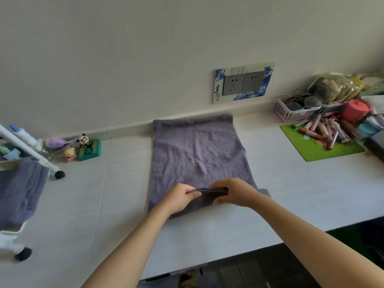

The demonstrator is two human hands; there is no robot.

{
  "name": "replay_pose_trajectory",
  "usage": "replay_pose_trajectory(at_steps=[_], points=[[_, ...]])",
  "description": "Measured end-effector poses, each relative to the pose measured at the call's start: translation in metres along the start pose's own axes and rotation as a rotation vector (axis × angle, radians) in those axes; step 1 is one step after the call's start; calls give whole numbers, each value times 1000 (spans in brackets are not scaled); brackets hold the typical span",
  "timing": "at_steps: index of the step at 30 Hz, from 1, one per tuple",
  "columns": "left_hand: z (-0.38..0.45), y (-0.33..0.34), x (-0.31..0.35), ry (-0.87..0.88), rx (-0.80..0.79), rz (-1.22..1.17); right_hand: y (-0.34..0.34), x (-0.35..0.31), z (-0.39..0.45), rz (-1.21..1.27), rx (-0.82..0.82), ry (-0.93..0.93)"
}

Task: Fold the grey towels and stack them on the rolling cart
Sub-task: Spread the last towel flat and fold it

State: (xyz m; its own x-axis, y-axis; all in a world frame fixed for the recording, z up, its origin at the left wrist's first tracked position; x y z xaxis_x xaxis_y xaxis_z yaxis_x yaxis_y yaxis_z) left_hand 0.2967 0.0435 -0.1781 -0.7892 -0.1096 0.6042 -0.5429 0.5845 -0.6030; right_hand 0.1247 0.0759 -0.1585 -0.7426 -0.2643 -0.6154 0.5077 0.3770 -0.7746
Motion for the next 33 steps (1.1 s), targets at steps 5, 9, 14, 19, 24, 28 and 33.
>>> replay_pose_trajectory(at_steps=[5, 9, 14, 19, 24, 28, 33], points=[[-2, -11, -2, -44, -101, 128, -24, 2, 1, -80, 56, 46], [-2, -43, -11, -140, -111, 205, -54, 2, 4, -157, 80, 72], [-4, -127, 36, -47, 72, 109, -124, -22, 19, -221, 250, 43], [-28, -215, 107, 88, 342, 147, -215, -67, 32, -348, 494, 8], [-92, -297, 183, 238, 606, 137, -301, -132, 22, -390, 714, -120], [-135, -338, 211, 314, 659, 129, -342, -181, 4, -287, 699, -285], [-173, -373, 227, 378, 690, 64, -375, -220, -12, -198, 570, -383]])
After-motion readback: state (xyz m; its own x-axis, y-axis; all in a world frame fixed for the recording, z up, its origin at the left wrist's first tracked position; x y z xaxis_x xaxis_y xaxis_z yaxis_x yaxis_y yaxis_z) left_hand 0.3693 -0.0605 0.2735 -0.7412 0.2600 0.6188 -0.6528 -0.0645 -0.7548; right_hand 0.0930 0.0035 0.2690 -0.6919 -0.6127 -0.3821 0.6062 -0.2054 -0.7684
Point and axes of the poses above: each hand's wrist, its own z-axis towards the middle knuckle, its own y-axis out of the palm, x = y × z, the point moved 6 cm from there along z, towards the middle knuckle, and after that the axes turned 15 degrees about -y, right-handed, at the moved point
